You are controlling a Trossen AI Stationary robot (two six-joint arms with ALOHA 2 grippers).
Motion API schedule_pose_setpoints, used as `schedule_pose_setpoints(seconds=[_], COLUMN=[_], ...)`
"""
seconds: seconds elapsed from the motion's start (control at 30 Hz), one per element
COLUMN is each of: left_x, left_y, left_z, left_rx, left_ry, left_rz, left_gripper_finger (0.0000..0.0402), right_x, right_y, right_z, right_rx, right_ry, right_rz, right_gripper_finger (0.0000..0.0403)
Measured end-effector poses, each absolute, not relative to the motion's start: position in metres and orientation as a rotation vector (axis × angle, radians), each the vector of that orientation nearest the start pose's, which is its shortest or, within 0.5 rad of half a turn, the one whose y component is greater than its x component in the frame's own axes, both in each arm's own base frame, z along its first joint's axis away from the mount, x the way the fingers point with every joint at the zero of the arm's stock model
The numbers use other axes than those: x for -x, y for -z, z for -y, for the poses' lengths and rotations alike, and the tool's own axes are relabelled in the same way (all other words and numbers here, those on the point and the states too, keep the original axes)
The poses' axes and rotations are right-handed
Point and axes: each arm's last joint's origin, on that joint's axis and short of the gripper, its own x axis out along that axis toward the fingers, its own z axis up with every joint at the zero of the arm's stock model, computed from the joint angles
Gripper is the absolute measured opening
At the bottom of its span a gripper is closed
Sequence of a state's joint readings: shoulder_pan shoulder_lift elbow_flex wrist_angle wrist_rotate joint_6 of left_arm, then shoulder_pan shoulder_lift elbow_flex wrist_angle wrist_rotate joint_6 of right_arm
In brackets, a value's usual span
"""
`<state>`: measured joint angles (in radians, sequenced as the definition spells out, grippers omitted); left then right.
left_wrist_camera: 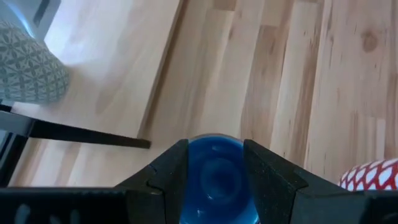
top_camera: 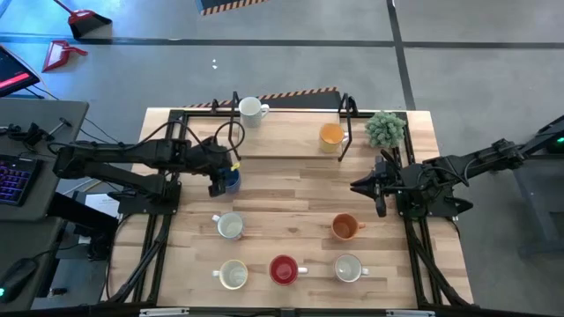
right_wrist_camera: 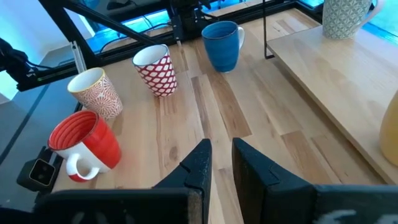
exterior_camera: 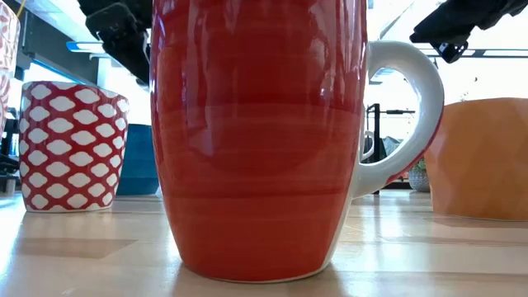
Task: Place coffee mugs
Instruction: Put the red mug on the shelf
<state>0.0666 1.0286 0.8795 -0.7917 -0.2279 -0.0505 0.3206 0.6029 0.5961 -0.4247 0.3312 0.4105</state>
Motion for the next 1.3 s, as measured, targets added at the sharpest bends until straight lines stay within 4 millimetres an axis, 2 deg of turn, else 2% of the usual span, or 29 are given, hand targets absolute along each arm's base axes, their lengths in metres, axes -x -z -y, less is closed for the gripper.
schedule_pose_setpoints(seconds=[0.13, 0.33, 0.43, 0.57, 0.7, 0.87, 1.03, 1.3], left_x=[-0.194, -0.194, -0.195, -0.196, -0.196, -0.195, -0.194, -0.194], left_y=[-0.279, -0.281, -0.281, -0.282, -0.282, -0.282, -0.283, -0.283], left_z=[-0.019, -0.02, -0.02, -0.02, -0.02, -0.02, -0.02, -0.019], left_rx=[-0.025, -0.023, -0.017, -0.015, -0.016, -0.017, -0.04, -0.044], left_ry=[-0.297, -0.298, -0.3, -0.304, -0.308, -0.308, -0.295, -0.274], left_rz=[-0.88, -0.855, -0.85, -0.835, -0.834, -0.835, -0.837, -0.835], left_gripper_finger=[0.014, 0.014, 0.014, 0.014, 0.014, 0.014, 0.014, 0.014], right_x=[-0.133, -0.147, -0.16, -0.182, -0.204, -0.238, -0.279, -0.336], right_y=[-0.276, -0.307, -0.322, -0.348, -0.366, -0.367, -0.356, -0.34], right_z=[-0.035, -0.041, -0.046, -0.054, -0.061, -0.073, -0.087, -0.122], right_rx=[-0.261, -0.177, -0.145, -0.104, -0.091, -0.056, -0.03, -0.126], right_ry=[0.05, 0.038, 0.033, 0.0, -0.016, -0.012, -0.033, -0.109], right_rz=[-0.395, -0.587, -0.682, -0.664, -0.665, -0.727, -0.797, -0.899], right_gripper_finger=[0.0044, 0.0044, 0.0044, 0.0044, 0.0044, 0.0044, 0.0044, 0.0045])
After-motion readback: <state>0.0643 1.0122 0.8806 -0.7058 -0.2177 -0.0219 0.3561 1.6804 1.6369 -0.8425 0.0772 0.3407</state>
